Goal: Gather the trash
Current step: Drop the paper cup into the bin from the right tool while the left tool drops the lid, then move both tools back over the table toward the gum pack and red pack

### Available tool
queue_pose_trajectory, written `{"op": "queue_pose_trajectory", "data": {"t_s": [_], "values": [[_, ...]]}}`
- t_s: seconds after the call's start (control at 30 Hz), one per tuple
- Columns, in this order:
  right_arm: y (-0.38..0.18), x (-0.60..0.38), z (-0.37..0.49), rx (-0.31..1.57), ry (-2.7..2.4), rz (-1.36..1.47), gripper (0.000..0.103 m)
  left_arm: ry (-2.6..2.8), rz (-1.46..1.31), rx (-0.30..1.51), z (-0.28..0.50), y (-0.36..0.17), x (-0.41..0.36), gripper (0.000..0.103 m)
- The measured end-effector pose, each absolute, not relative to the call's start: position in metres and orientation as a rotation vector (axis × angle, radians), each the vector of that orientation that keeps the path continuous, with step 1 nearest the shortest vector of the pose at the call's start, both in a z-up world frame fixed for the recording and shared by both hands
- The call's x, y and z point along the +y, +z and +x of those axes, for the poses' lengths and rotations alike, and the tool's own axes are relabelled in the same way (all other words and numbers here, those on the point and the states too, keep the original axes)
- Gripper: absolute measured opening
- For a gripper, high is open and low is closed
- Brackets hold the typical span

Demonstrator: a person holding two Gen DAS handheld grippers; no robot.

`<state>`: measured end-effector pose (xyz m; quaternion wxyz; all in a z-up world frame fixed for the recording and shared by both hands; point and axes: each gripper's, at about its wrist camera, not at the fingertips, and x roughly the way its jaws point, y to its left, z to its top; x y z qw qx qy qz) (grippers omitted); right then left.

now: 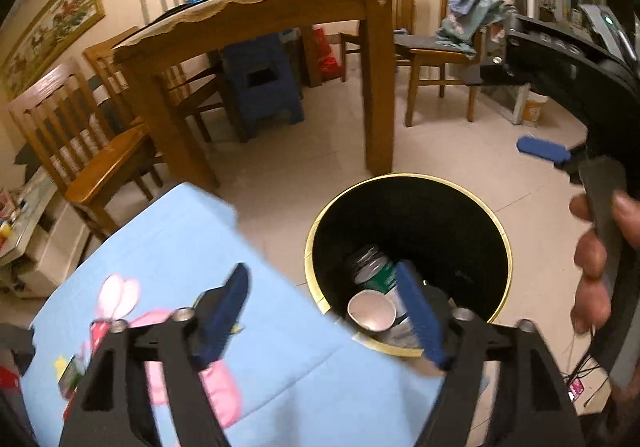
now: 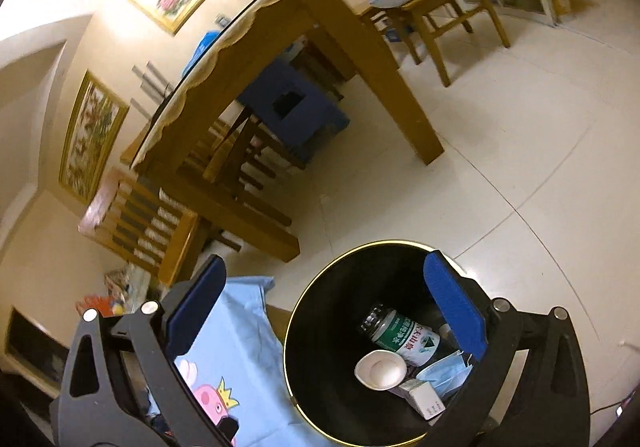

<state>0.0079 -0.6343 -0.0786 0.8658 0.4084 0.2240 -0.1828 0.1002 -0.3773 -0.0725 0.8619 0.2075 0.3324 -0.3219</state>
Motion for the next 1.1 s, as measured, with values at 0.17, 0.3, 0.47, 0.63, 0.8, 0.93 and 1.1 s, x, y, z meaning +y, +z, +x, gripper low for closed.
{"op": "queue_pose_trajectory", "data": {"t_s": [0.17, 0.3, 0.47, 0.63, 0.8, 0.93, 1.1], "values": [[-0.072, -0.577, 0.056, 0.581, -0.265, 0.669, 0.098, -0.614, 0.464, 0.663, 0.079, -0.075, -0.324, 0.096], [-0.082, -0.492, 0.105, 0.740, -0.051, 0.468, 0.098, -0.547, 0.479, 0.682, 0.063, -0.090, -0.266, 0.096], [-0.101, -0.367, 0.138, 0.880, 0.200, 0.265, 0.098, -0.404, 0.422, 0.775, 0.067, -0.114, -0.175, 0.096], [-0.118, -0.245, 0.146, 0.951, 0.484, 0.176, 0.098, -0.141, 0.331, 0.757, 0.092, -0.103, -0.072, 0.096], [-0.133, -0.155, 0.149, 0.990, 0.631, 0.013, 0.098, 0.168, 0.256, 0.619, 0.103, -0.073, 0.023, 0.096], [-0.145, -0.112, 0.171, 1.043, 0.625, -0.038, 0.098, 0.228, 0.040, 0.640, 0.112, -0.067, 0.088, 0.096], [-0.147, -0.097, 0.196, 1.081, 0.560, -0.014, 0.099, 0.180, -0.078, 0.665, 0.116, -0.067, 0.108, 0.096]]}}
